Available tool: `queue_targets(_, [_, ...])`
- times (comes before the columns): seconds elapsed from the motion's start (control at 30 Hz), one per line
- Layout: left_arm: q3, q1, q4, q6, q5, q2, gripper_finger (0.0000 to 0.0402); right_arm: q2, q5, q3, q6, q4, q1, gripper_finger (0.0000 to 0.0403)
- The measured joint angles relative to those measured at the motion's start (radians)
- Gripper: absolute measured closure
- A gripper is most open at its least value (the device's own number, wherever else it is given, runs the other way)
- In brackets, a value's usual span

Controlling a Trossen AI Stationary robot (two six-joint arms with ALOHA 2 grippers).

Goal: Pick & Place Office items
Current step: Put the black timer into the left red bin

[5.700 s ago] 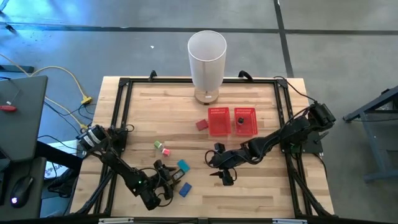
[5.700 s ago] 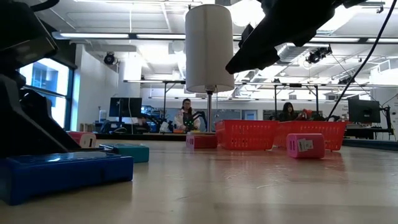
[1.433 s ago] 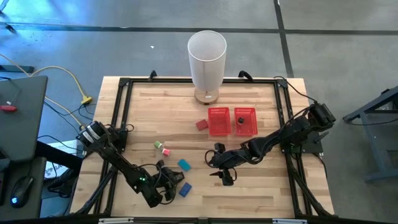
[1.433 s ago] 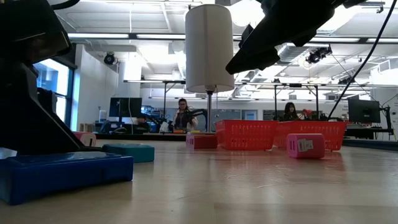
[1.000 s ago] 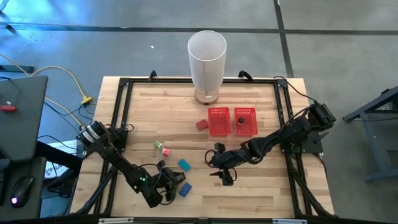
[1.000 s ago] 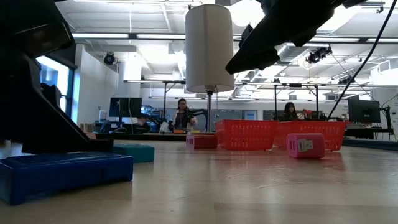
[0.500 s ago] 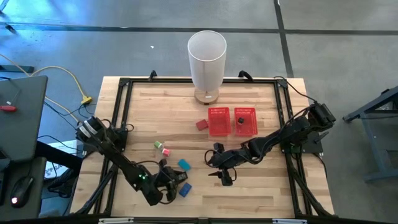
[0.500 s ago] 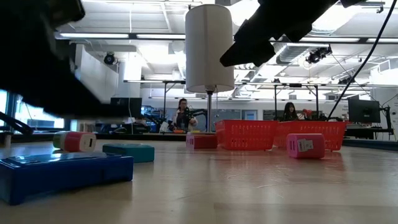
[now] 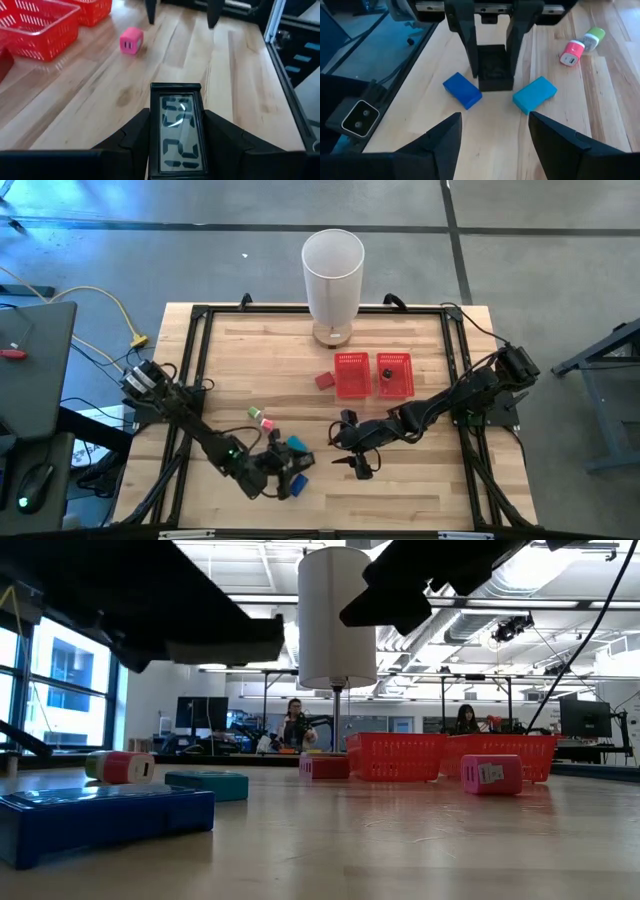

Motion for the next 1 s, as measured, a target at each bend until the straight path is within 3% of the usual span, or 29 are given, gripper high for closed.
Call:
queue_targets(0.5, [0.0, 0.089, 0.19, 0.163, 0.083, 0.0, 0.0256, 0.0, 0.0, 0.0, -0.035, 0.045, 0.0, 0.0184])
queue_targets(1.0, [-0.001, 0.109, 0.221, 0.22, 0.087, 0.0, 0.0256, 0.0, 0.004, 0.0, -0.06, 0.067, 0.0, 0.0184])
